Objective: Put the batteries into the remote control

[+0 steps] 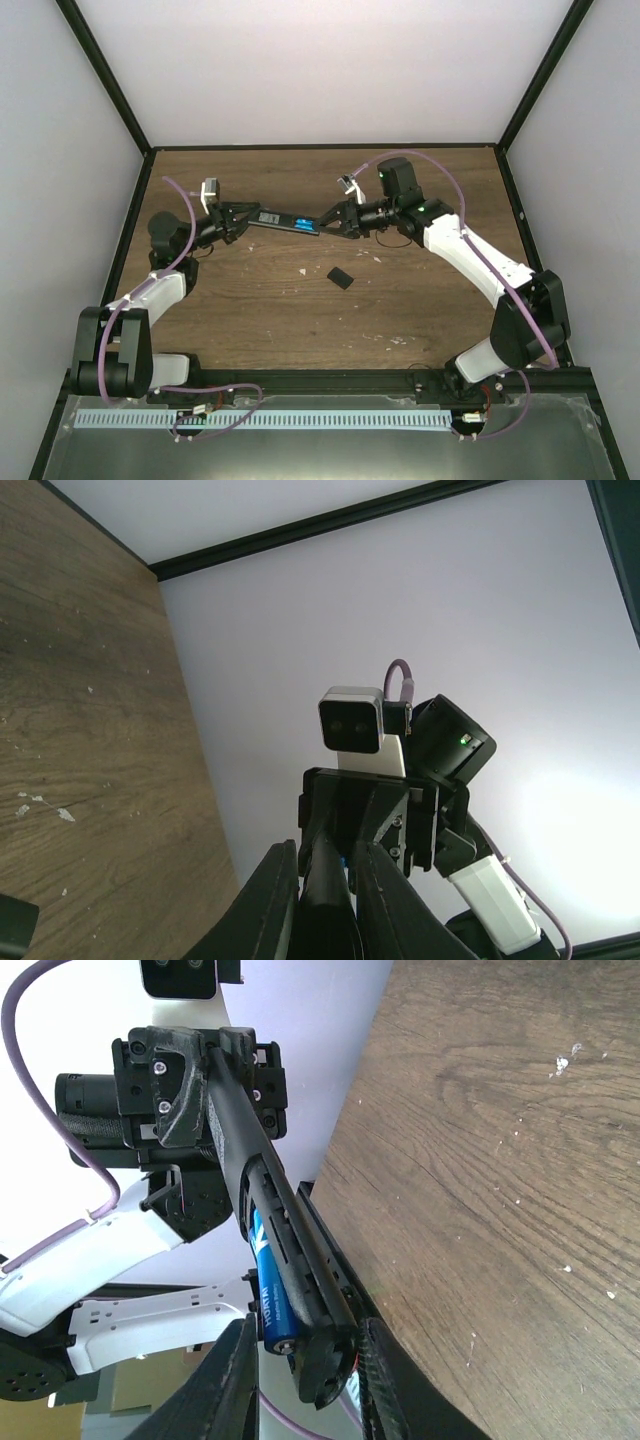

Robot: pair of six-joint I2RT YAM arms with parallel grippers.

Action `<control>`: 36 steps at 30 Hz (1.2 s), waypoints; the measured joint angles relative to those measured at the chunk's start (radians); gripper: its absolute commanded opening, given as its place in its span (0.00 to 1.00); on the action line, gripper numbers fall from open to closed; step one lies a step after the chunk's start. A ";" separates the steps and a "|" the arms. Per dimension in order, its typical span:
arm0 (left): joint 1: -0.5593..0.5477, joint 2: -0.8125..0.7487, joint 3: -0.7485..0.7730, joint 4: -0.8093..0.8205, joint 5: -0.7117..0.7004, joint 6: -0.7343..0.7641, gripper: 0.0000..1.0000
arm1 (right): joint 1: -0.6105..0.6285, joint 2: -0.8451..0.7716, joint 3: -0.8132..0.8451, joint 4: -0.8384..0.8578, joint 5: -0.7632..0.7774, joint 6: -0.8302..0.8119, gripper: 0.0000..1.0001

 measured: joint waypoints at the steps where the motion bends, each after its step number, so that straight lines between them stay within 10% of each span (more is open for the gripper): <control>1: 0.000 0.000 0.000 0.000 0.000 0.000 0.00 | 0.000 0.000 0.000 0.001 -0.001 0.003 0.20; 21: 0.010 0.006 0.000 0.041 -0.005 -0.004 0.00 | 0.002 0.034 0.000 0.063 -0.050 0.037 0.12; 36: 0.012 0.024 -0.001 0.086 -0.007 -0.024 0.00 | -0.003 0.040 0.009 0.047 -0.021 0.015 0.31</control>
